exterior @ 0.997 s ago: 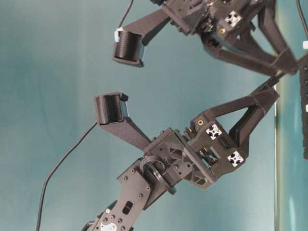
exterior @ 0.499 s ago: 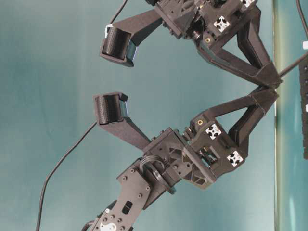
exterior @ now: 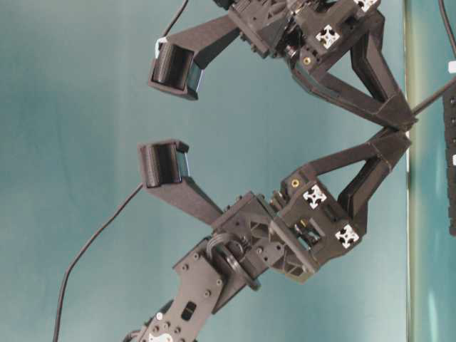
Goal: Pass the USB cable through three rings with both arms.
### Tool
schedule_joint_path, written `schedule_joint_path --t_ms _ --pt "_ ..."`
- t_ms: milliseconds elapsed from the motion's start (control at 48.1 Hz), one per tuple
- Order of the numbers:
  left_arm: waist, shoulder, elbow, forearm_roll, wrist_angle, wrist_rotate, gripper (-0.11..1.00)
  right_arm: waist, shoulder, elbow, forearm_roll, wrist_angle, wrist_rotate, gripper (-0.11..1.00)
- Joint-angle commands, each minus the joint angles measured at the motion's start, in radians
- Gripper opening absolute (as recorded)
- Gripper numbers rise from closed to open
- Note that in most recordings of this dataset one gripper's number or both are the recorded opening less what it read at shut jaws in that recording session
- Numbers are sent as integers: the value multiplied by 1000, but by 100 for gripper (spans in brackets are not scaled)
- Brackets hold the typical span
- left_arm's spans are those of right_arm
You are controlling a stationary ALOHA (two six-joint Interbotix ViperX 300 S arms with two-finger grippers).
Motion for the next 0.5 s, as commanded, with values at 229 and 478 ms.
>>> schedule_joint_path --t_ms 229,478 --pt "-6 -80 57 2 -6 -5 33 14 8 -31 2 95 6 -6" --pt "-6 -121 95 0 -2 -5 96 28 14 -28 2 146 5 -6"
